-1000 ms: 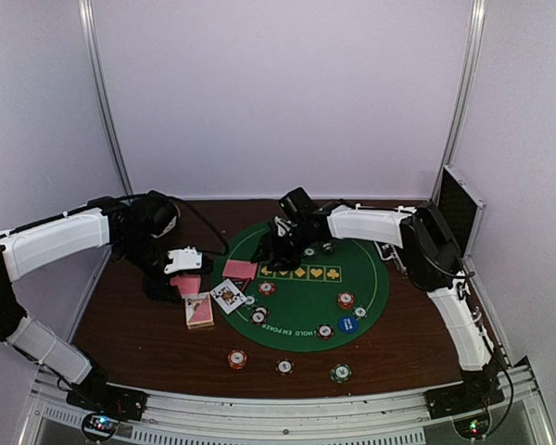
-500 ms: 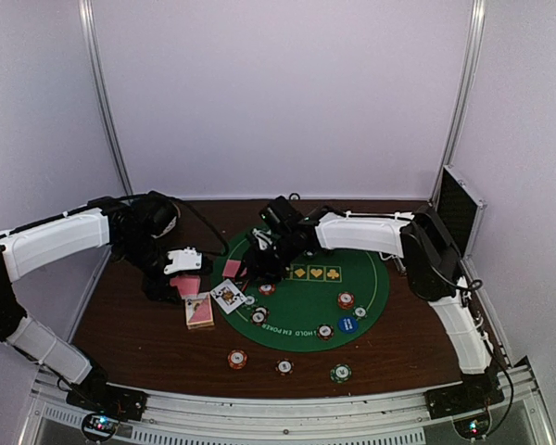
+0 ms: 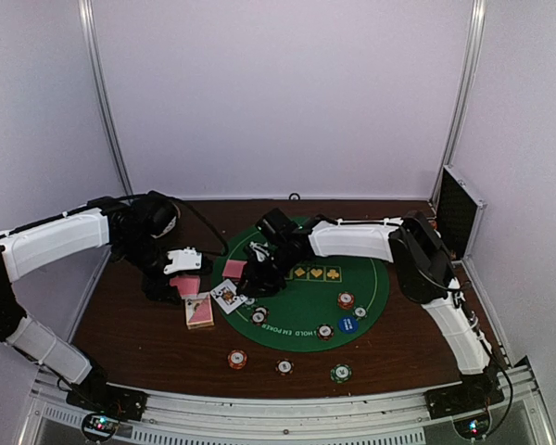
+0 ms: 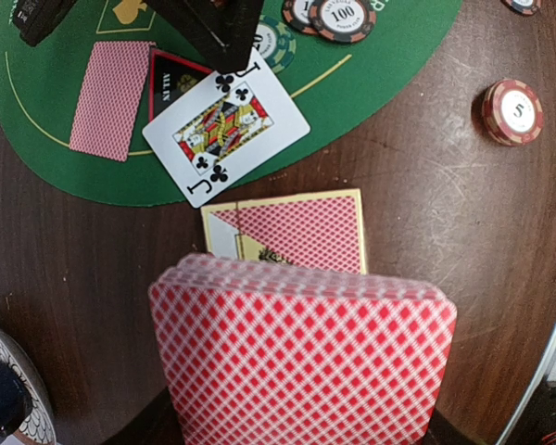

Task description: Distribute texas hold em gaming equipment

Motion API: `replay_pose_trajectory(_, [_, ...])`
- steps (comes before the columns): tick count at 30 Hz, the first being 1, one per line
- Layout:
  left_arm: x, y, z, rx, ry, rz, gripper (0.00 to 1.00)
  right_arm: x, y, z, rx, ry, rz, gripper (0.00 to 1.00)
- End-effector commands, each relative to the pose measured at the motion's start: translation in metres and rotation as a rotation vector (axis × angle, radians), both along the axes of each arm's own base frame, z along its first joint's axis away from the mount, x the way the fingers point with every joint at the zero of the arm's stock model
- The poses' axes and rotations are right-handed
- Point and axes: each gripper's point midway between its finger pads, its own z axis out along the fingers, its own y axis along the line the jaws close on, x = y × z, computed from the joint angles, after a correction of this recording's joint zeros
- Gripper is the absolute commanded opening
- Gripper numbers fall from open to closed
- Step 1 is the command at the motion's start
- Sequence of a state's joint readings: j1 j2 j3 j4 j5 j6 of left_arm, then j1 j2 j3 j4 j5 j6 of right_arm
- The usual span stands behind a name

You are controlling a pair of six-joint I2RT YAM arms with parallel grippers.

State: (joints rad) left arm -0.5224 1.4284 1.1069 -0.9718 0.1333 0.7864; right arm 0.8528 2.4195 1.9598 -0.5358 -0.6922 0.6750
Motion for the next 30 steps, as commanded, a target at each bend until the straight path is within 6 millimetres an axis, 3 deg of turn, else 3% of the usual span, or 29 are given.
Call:
replay_pose_trajectory(1, [0.002, -0.001, 0.015, -0.032, -0.033, 0.008, 0.41, -0.002, 0.005, -0.004, 0.001, 0.004, 0.021, 0.39])
replay_pose_trajectory(17, [0.0, 0.001, 0.013, -0.023, -0.032, 0.009, 0.4, -0.006, 0.025, -0.007, 0.053, 0.047, 0.034, 0.26])
replay_pose_trajectory(30, [0.001, 0.002, 0.013, -0.02, -0.034, 0.009, 0.4, -0.013, 0.041, -0.009, 0.147, 0.11, 0.003, 0.2])
